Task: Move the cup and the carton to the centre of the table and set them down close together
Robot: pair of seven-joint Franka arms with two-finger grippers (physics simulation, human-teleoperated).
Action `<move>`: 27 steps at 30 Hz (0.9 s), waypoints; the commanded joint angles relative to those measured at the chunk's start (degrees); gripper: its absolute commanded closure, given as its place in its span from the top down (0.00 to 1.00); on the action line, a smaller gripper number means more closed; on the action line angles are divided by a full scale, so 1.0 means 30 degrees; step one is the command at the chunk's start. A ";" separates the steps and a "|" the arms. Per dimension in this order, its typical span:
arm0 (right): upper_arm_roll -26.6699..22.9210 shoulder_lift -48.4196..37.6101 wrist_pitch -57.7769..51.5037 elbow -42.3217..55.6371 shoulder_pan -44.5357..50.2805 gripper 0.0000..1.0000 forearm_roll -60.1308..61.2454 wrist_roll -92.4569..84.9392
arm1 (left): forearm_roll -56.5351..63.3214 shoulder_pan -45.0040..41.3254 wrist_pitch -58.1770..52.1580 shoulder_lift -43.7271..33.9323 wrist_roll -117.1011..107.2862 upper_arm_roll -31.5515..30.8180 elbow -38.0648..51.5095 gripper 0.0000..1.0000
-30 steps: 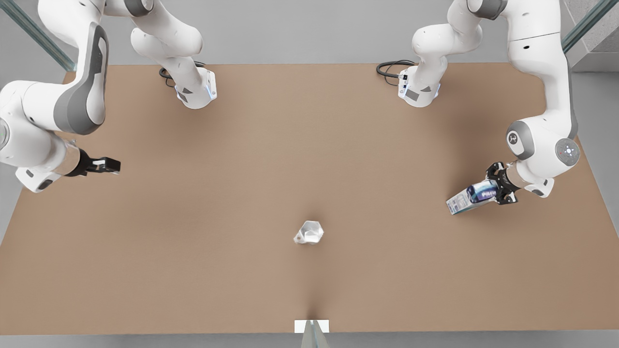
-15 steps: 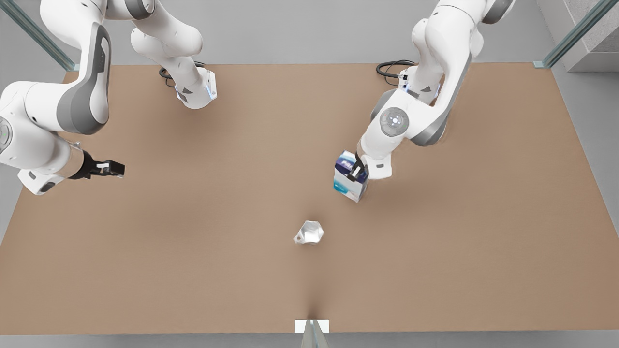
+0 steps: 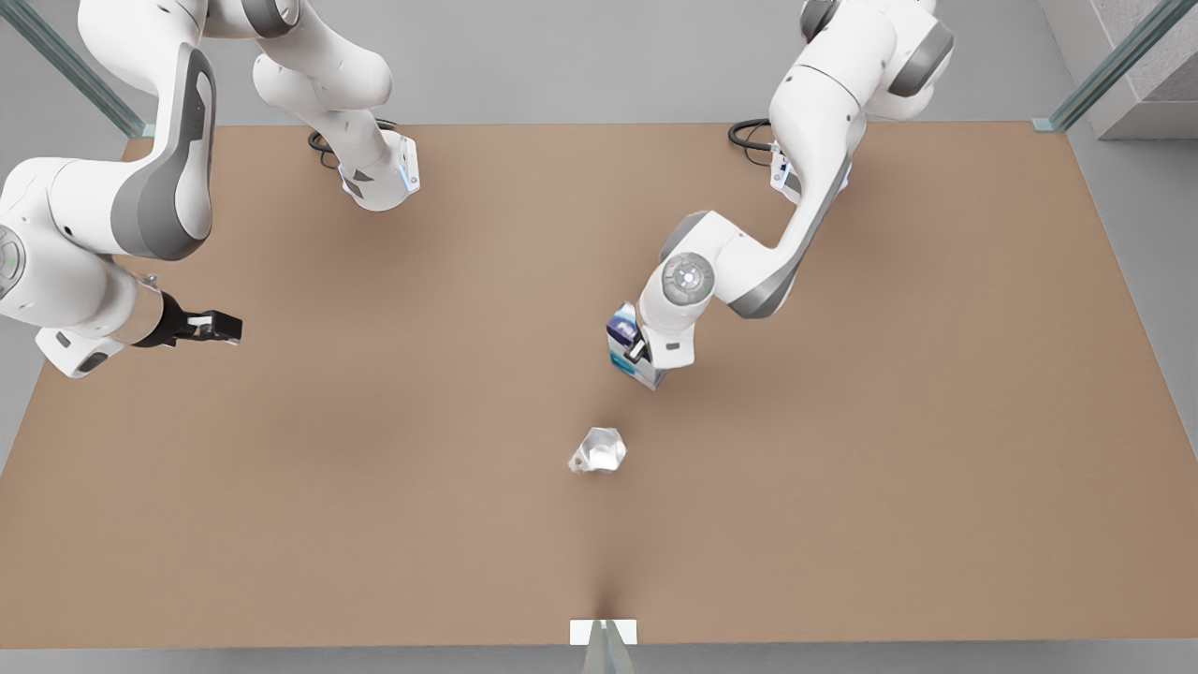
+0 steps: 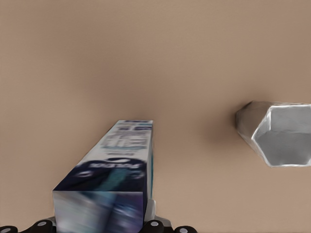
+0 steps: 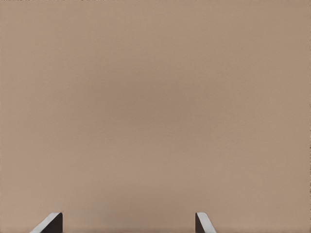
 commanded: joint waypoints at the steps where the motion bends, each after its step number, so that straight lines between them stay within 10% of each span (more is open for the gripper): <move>1: 0.0000 -0.0015 0.0000 0.0000 0.0025 1.00 -0.0026 0.0000 | -0.0004 -0.0012 0.0002 0.0007 0.0000 0.0004 -0.0001 0.67; 4: 0.0000 0.0015 0.0000 0.0000 0.0025 1.00 -0.0026 0.0000 | -0.0004 -0.0012 0.0002 0.0036 0.0059 0.0004 -0.0001 0.99; 16: 0.0000 0.0015 0.0029 0.0030 -0.0004 1.00 0.0033 0.0000 | -0.0092 0.0105 -0.0437 -0.0462 -0.0029 0.0033 0.0058 1.00; 22: 0.0000 0.0015 0.0029 0.0001 -0.0004 1.00 0.0004 0.0000 | -0.2406 0.0164 -1.2300 -0.2072 0.0204 0.1172 0.5448 1.00; 27: 0.0000 0.0015 0.0029 0.0030 -0.0004 1.00 0.0033 0.0000 | 0.3101 0.7664 -1.0135 -0.4271 2.7687 0.2406 0.4804 1.00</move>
